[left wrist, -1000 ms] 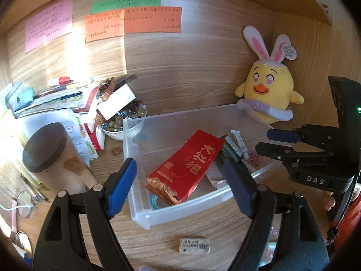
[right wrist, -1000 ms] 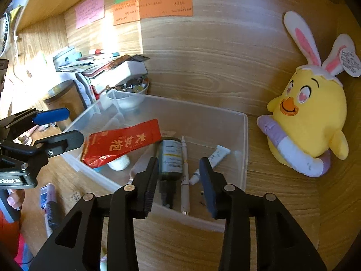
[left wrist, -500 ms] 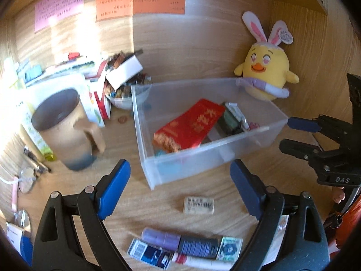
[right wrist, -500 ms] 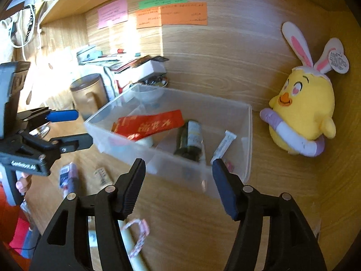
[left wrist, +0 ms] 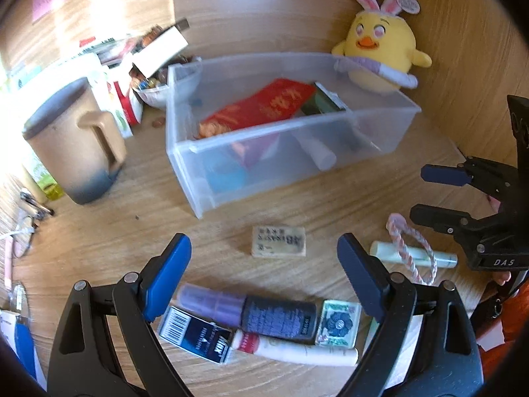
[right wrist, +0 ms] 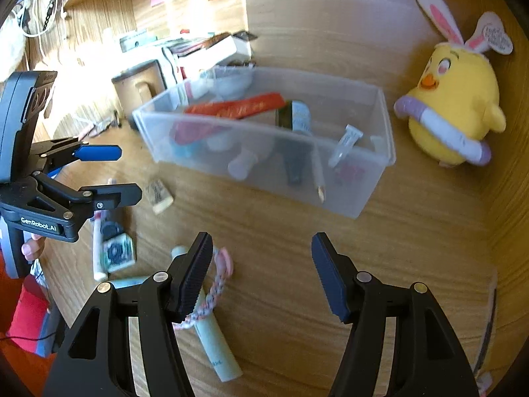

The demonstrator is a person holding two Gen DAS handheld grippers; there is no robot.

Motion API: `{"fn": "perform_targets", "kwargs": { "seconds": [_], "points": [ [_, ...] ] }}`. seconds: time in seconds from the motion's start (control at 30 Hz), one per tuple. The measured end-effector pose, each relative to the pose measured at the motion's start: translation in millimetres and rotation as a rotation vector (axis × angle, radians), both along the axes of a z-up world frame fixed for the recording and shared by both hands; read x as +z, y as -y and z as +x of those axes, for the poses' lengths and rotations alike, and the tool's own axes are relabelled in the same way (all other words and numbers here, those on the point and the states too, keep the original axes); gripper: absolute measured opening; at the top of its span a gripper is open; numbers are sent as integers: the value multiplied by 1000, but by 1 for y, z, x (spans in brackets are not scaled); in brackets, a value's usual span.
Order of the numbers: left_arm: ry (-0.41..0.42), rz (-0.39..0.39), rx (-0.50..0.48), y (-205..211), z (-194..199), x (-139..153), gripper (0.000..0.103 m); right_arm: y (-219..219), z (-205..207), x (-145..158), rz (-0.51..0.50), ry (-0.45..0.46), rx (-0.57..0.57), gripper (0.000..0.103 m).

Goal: Organize objects
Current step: 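Grasp the pink braided cord with the right tool while the left grasps the eraser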

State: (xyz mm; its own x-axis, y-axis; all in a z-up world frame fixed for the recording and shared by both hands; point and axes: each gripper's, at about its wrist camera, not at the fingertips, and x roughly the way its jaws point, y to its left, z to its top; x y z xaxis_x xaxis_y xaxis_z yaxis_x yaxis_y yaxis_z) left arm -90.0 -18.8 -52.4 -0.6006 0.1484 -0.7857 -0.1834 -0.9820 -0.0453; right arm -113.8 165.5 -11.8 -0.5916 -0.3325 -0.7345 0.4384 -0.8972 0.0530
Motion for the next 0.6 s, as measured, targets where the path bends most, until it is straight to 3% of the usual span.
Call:
{"fn": "perform_targets", "kwargs": {
  "seconds": [0.2,0.43,0.6],
  "points": [
    [53,29,-15,-1,-5,-10,88,2,3,-10,4,35,24,58],
    [111,22,-37,-7,-9,-19,73,7,0,-16,6,66,59,57],
    [108,19,-43,-10,-10,-20,64,14,-3,-19,19,79,90,41]
  ]
}}
